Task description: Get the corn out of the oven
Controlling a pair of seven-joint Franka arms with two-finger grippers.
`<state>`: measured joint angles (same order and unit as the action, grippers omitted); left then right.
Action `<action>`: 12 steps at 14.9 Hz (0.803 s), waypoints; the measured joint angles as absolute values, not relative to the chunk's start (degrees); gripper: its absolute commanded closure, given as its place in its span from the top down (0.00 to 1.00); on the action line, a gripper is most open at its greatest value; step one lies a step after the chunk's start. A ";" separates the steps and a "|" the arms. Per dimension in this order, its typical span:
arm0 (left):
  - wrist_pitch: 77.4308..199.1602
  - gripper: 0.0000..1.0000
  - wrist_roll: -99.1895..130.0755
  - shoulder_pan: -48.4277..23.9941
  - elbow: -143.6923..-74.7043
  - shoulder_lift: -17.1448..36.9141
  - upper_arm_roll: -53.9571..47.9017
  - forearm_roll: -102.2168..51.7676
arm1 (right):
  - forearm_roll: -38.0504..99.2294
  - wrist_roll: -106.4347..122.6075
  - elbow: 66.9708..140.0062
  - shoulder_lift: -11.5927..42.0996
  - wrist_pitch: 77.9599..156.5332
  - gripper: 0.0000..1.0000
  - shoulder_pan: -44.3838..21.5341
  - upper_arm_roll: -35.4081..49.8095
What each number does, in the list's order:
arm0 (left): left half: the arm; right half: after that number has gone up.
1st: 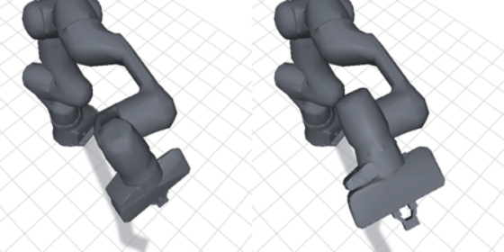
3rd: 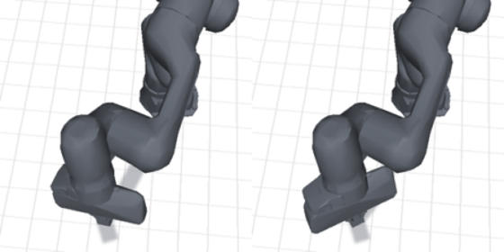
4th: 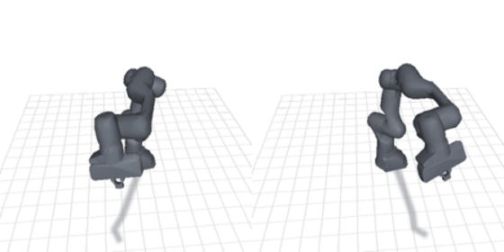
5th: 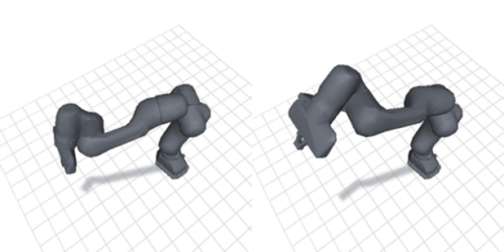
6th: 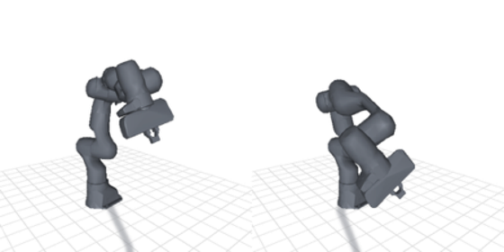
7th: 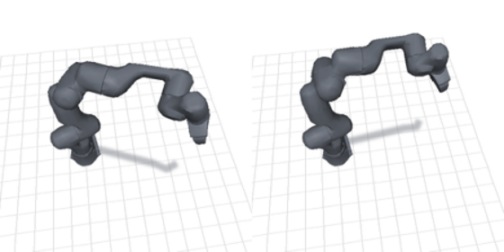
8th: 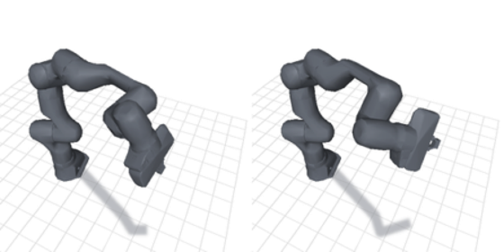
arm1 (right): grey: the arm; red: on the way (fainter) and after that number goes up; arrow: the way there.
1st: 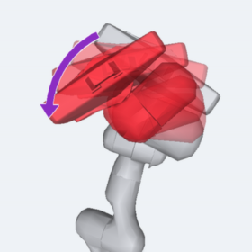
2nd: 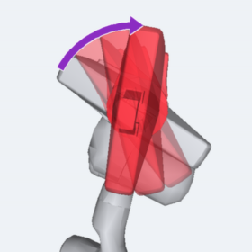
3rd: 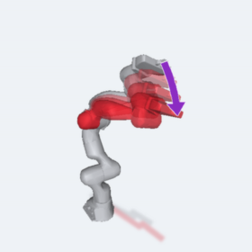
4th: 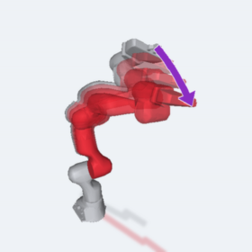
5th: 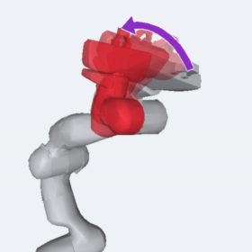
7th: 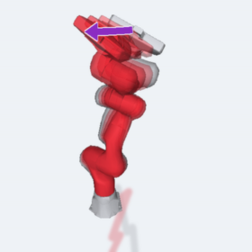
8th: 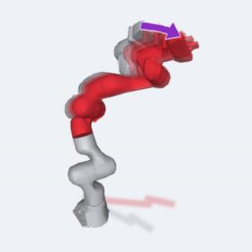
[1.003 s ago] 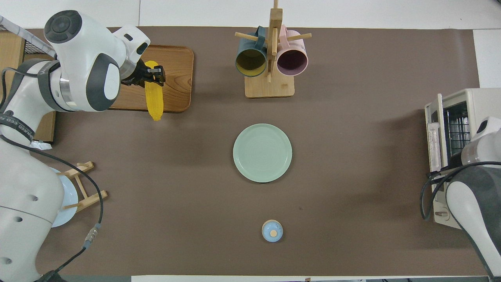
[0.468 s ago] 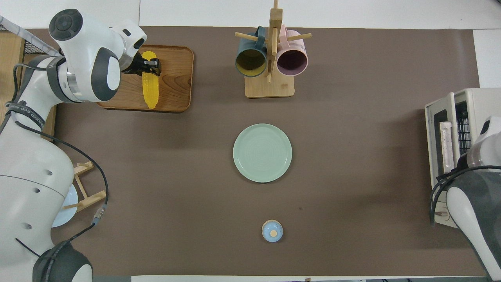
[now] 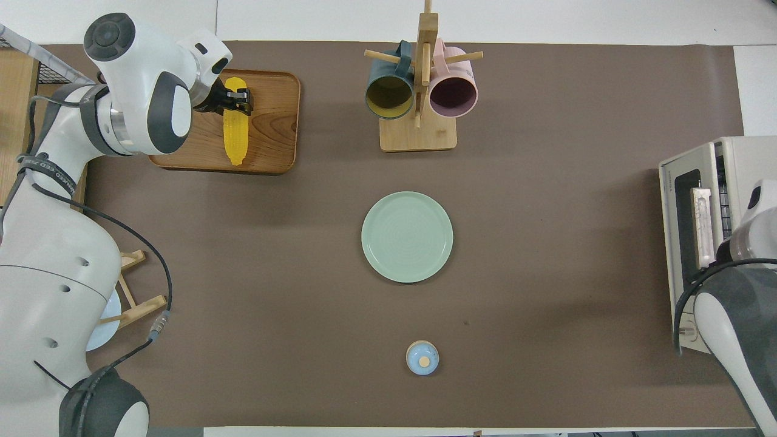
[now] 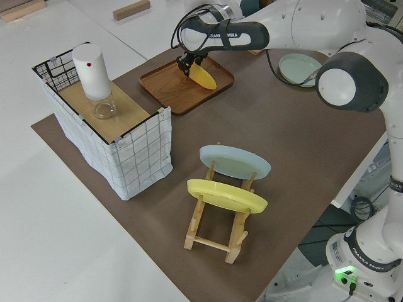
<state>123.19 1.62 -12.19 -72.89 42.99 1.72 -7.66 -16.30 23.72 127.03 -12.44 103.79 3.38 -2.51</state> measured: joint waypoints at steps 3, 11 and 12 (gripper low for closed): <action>123.19 1.00 1.61 -12.18 -72.77 43.00 1.83 -7.66 | -16.32 23.85 124.65 -12.45 103.04 0.00 3.22 -1.72; 112.35 1.00 1.63 -12.01 -71.29 34.72 5.18 -7.66 | -16.32 23.87 122.87 -12.34 102.81 0.19 2.71 -1.45; 109.67 1.00 1.63 -11.90 -71.59 32.77 5.71 -7.65 | -16.30 23.87 122.84 -12.34 102.41 0.31 2.66 -1.42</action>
